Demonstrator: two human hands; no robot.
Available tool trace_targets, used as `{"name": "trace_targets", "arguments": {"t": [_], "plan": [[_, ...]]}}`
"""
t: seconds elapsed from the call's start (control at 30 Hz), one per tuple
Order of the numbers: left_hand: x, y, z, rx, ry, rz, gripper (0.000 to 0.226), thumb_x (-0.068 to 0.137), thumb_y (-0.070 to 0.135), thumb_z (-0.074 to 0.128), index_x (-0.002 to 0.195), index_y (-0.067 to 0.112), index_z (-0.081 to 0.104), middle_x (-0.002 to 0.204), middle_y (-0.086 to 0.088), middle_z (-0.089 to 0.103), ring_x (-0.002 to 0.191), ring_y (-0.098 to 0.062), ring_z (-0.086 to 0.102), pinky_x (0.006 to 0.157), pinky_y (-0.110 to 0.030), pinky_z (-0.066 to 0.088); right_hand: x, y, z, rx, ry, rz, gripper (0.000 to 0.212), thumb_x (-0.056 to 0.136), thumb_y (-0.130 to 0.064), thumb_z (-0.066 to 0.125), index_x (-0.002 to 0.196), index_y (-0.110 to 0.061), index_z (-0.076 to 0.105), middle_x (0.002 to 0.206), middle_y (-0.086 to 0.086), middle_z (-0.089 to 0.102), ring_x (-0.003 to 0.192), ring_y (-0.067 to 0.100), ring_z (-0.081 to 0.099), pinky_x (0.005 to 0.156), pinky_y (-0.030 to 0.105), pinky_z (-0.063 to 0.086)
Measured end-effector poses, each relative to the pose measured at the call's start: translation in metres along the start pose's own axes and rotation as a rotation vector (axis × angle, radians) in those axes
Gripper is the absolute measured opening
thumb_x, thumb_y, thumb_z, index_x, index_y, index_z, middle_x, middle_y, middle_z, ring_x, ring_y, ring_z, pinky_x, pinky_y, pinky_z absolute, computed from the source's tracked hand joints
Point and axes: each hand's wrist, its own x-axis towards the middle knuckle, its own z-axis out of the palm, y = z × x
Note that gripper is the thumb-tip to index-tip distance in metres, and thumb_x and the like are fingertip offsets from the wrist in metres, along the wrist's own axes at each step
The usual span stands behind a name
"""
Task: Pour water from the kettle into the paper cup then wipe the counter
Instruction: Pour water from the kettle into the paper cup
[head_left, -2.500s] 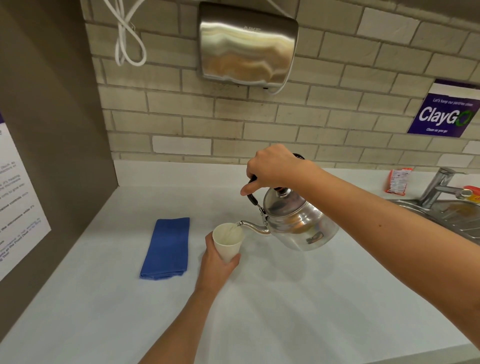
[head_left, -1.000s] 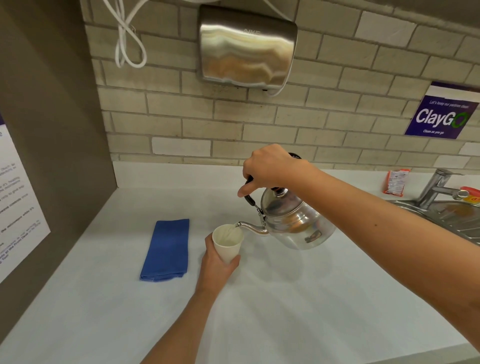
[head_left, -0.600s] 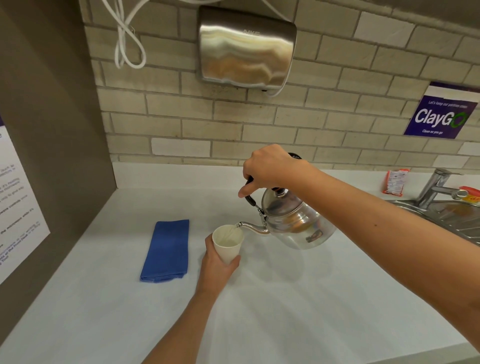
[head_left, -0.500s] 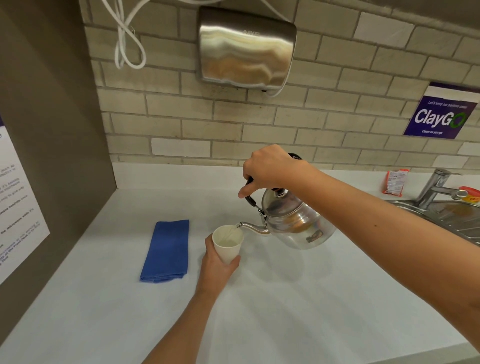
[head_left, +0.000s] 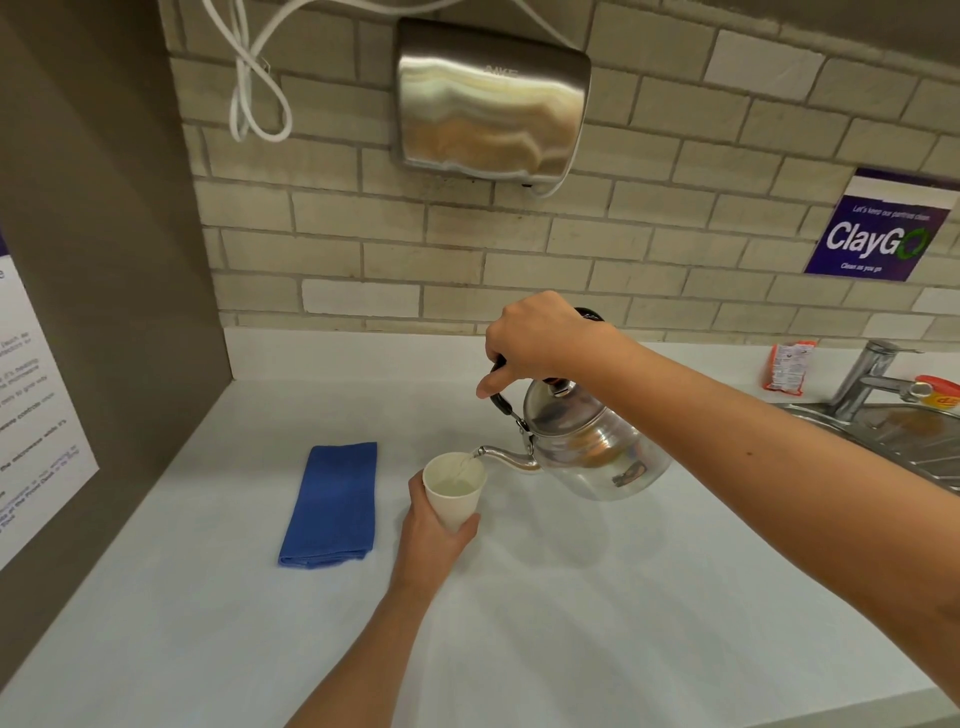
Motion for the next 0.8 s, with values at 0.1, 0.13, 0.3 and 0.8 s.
{"name": "trace_targets", "arguments": {"t": [0.1, 0.13, 0.3, 0.8], "plan": [[0.0002, 0.0, 0.0001, 0.001, 0.001, 0.0, 0.086, 0.065, 0.024, 0.081, 0.13, 0.025, 0.024, 0.112, 0.009, 0.043, 0.098, -0.013, 0.047, 0.081, -0.024, 0.044, 0.0003, -0.0001, 0.0002, -0.003, 0.005, 0.002, 0.062, 0.079, -0.07, 0.047, 0.09, -0.013, 0.067, 0.053, -0.004, 0.044, 0.059, 0.018, 0.049, 0.045, 0.022, 0.023], [0.0002, 0.0, 0.0001, 0.001, 0.0, 0.0, 0.086, 0.065, 0.024, 0.081, 0.13, 0.025, 0.024, 0.113, 0.009, 0.043, 0.099, -0.013, 0.047, 0.081, -0.024, 0.044, 0.0004, 0.0, 0.0001, -0.003, 0.007, 0.002, 0.062, 0.079, -0.07, 0.047, 0.089, -0.012, 0.067, 0.053, -0.004, 0.043, 0.056, 0.017, 0.047, 0.045, 0.022, 0.023], [0.0, -0.0004, 0.0003, -0.006, 0.003, 0.007, 0.084, 0.065, 0.023, 0.081, 0.128, 0.025, 0.025, 0.111, 0.008, 0.045, 0.097, -0.014, 0.049, 0.08, -0.025, 0.045, 0.0004, 0.0005, -0.0007, -0.006, 0.004, 0.005, 0.062, 0.079, -0.07, 0.047, 0.088, -0.012, 0.067, 0.053, -0.004, 0.043, 0.054, 0.016, 0.044, 0.044, 0.022, 0.023], [-0.0013, 0.0008, -0.0002, -0.007, 0.011, -0.007, 0.082, 0.065, 0.022, 0.08, 0.127, 0.025, 0.027, 0.115, 0.0, 0.053, 0.097, -0.016, 0.051, 0.08, -0.027, 0.045, 0.0022, 0.0001, 0.0021, -0.017, 0.024, 0.001, 0.061, 0.078, -0.07, 0.047, 0.083, -0.012, 0.065, 0.052, -0.004, 0.041, 0.05, 0.014, 0.039, 0.044, 0.022, 0.022]]}}
